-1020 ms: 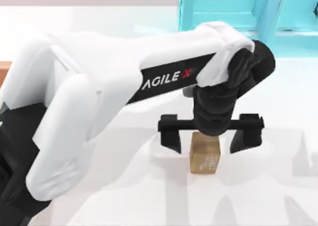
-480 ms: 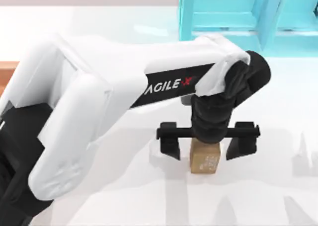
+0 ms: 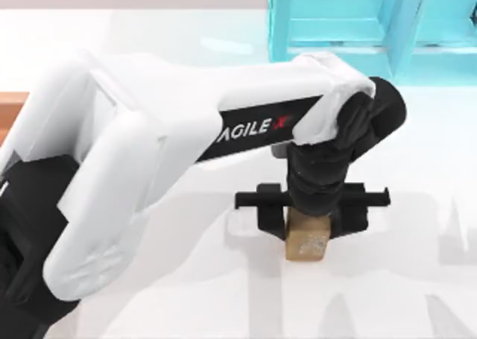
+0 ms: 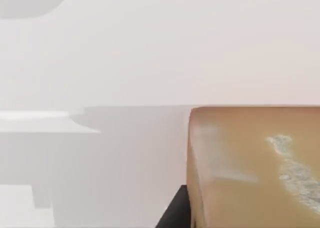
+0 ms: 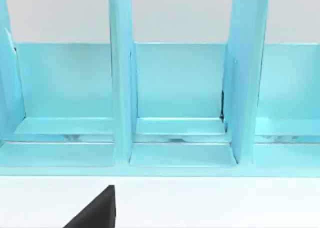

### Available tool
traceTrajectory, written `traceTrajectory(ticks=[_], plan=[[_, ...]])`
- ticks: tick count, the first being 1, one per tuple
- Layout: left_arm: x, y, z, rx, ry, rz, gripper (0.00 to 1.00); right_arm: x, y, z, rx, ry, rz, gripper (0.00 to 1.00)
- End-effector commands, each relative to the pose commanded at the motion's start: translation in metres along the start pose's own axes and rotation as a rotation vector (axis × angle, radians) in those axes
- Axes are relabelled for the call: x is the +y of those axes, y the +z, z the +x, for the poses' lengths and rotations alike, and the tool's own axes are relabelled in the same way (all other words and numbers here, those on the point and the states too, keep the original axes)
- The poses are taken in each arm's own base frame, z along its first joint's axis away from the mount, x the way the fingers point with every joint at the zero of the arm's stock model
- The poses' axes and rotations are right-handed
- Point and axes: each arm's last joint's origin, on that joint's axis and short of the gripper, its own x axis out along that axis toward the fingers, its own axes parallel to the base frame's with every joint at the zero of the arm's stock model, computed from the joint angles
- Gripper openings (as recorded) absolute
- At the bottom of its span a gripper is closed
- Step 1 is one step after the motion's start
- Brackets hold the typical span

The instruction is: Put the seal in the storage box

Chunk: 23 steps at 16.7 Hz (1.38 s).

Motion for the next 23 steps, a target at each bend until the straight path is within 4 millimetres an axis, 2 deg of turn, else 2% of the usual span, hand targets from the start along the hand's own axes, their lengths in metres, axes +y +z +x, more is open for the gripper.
traceTrajectory(ticks=[3,4,14,17,21,23], plan=[[0.0,0.0,0.0,0.0,0.0,0.0,0.02,0.0,0.0,0.0,0.0,0.0,0.0,1.0],[0.0,0.0,0.0,0.0,0.0,0.0,0.0,0.0,0.0,0.0,0.0,0.0,0.0,1.0],[-0.001,0.001,-0.005,-0.002,-0.002,0.0,0.0,0.0,0.0,0.0,0.0,0.0,0.0,1.0],[-0.003,0.003,-0.031,-0.004,-0.001,-0.002,0.0,0.0,0.0,0.0,0.0,0.0,0.0,1.0],[-0.002,0.002,-0.083,0.002,0.004,-0.001,0.0,0.0,0.0,0.0,0.0,0.0,0.0,1.0],[0.0,0.0,-0.098,0.0,-0.001,0.0,0.0,0.0,0.0,0.0,0.0,0.0,0.0,1.0]])
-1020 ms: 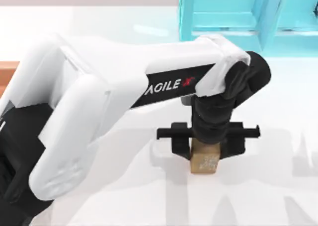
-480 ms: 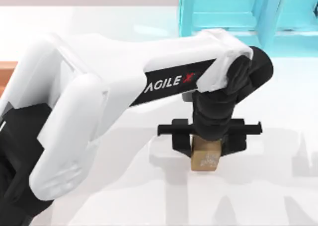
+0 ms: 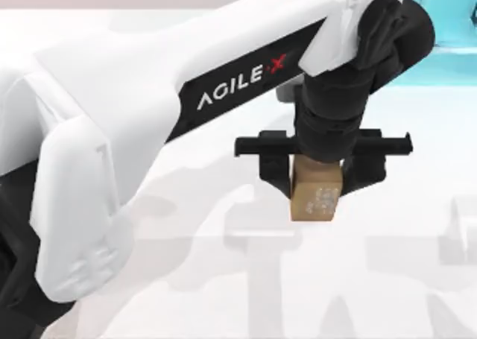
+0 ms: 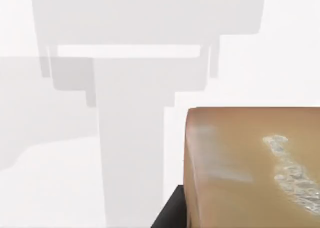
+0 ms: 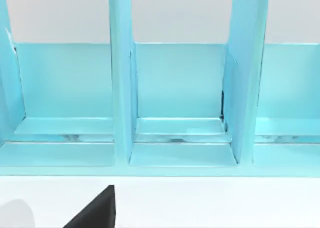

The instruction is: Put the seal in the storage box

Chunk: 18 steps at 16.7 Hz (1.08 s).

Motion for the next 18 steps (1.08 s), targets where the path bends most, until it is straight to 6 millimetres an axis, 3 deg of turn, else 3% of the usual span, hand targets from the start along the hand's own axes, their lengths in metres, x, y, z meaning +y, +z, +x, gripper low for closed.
traceTrajectory(ticks=[6,9,11,14,16,18], plan=[[0.005,0.004,-0.002,0.001,0.001,0.0,0.0,0.0,0.0,0.0,0.0,0.0,0.0,1.0],[0.04,0.029,-0.009,-0.001,-0.002,0.001,0.0,0.0,0.0,0.0,0.0,0.0,0.0,1.0],[0.082,0.053,-0.015,-0.001,-0.003,0.002,0.0,0.0,0.0,0.0,0.0,0.0,0.0,1.0],[0.173,0.086,-0.023,0.009,0.002,0.004,0.0,0.0,0.0,0.0,0.0,0.0,0.0,1.0],[0.245,0.095,-0.027,0.017,0.004,0.002,0.0,0.0,0.0,0.0,0.0,0.0,0.0,1.0],[0.314,0.09,-0.032,0.021,0.003,0.001,0.0,0.0,0.0,0.0,0.0,0.0,0.0,1.0]])
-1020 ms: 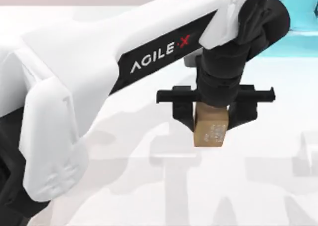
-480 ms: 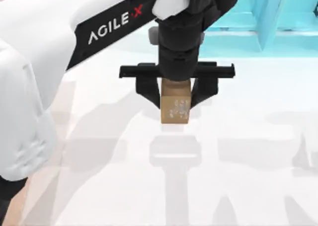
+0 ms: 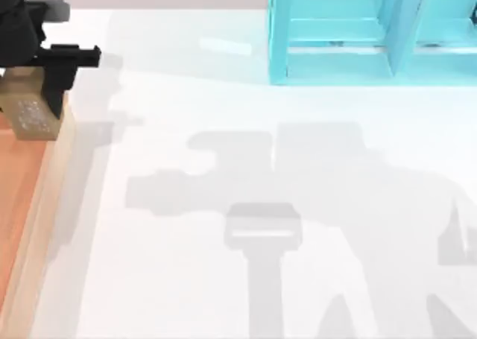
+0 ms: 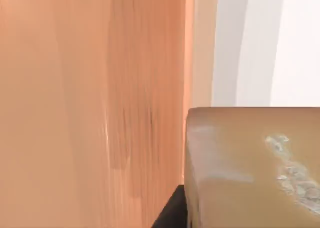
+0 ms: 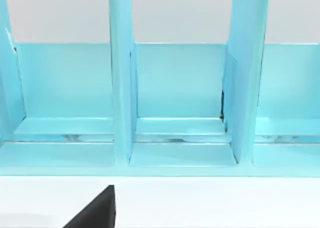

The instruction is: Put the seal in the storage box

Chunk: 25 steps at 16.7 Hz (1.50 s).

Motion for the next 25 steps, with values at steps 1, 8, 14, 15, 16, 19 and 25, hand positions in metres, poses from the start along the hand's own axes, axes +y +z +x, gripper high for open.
traceTrajectory(ticks=[1,8,14,15,16,19,25], plan=[[0.031,-0.007,-0.002,-0.001,-0.002,0.0,0.0,0.0,0.0,0.0,0.0,0.0,0.0,1.0],[0.135,-0.063,-0.01,-0.023,-0.004,-0.001,0.0,0.0,0.0,0.0,0.0,0.0,0.0,1.0],[0.135,-0.062,-0.005,-0.019,-0.004,0.003,0.0,0.0,0.0,0.0,0.0,0.0,0.0,1.0],[0.135,-0.062,0.0,-0.022,-0.004,0.002,0.0,0.0,0.0,0.0,0.0,0.0,0.0,1.0],[0.135,-0.062,0.007,-0.026,-0.003,0.0,0.0,0.0,0.0,0.0,0.0,0.0,0.0,1.0],[0.136,-0.061,0.035,-0.03,-0.002,-0.001,0.0,0.0,0.0,0.0,0.0,0.0,0.0,1.0],[0.135,-0.062,0.055,-0.023,-0.004,-0.001,0.0,0.0,0.0,0.0,0.0,0.0,0.0,1.0]])
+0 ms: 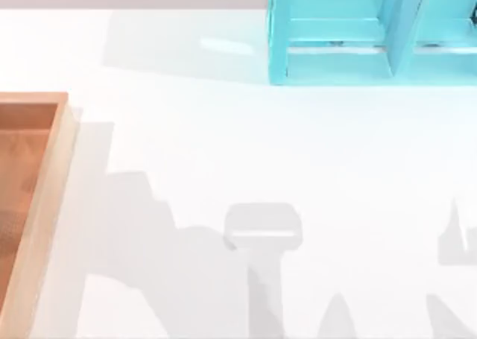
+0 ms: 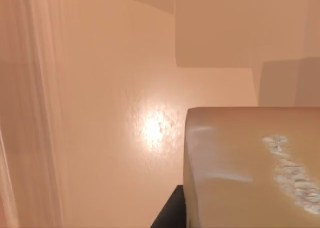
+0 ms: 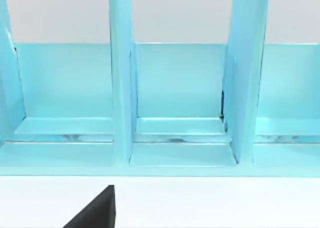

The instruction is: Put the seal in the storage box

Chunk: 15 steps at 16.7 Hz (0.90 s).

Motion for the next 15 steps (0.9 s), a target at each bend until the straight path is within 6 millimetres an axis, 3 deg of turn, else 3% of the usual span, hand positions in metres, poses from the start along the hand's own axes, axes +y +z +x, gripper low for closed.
traceTrajectory(ticks=[1,14,15], plan=[[0.0,0.0,0.0,0.0,0.0,0.0,0.0,0.0,0.0,0.0,0.0,0.0,0.0,1.0],[0.0,0.0,0.0,0.0,0.0,0.0,0.98,0.0,0.0,0.0,0.0,0.0,0.0,1.0],[0.0,0.0,0.0,0.0,0.0,0.0,1.0,0.0,0.0,0.0,0.0,0.0,0.0,1.0]])
